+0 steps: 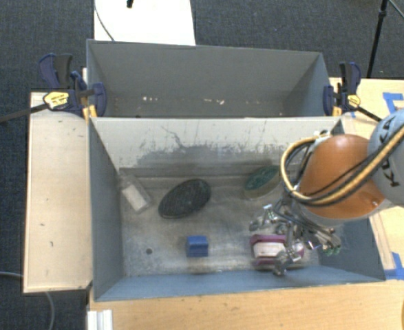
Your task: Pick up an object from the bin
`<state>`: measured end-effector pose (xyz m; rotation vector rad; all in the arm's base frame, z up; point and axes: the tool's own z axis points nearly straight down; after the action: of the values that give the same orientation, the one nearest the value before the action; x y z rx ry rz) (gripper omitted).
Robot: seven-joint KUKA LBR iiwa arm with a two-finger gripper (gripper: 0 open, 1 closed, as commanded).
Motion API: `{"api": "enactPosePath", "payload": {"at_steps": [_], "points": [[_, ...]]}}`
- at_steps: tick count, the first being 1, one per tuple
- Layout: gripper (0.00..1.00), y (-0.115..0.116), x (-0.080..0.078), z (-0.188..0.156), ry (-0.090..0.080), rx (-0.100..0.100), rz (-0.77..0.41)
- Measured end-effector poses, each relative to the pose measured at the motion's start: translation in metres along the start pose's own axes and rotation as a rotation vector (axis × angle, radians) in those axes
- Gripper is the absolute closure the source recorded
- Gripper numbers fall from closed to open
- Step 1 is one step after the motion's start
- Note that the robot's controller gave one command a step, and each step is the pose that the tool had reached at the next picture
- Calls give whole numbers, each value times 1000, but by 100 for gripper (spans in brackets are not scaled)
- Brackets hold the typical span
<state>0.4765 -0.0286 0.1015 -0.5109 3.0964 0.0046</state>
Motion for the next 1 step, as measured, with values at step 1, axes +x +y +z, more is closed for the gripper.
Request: {"api": "enactPosePath", "payload": {"at_steps": [1], "points": [[0,-28,-1,-4,-1,4,29]]}}
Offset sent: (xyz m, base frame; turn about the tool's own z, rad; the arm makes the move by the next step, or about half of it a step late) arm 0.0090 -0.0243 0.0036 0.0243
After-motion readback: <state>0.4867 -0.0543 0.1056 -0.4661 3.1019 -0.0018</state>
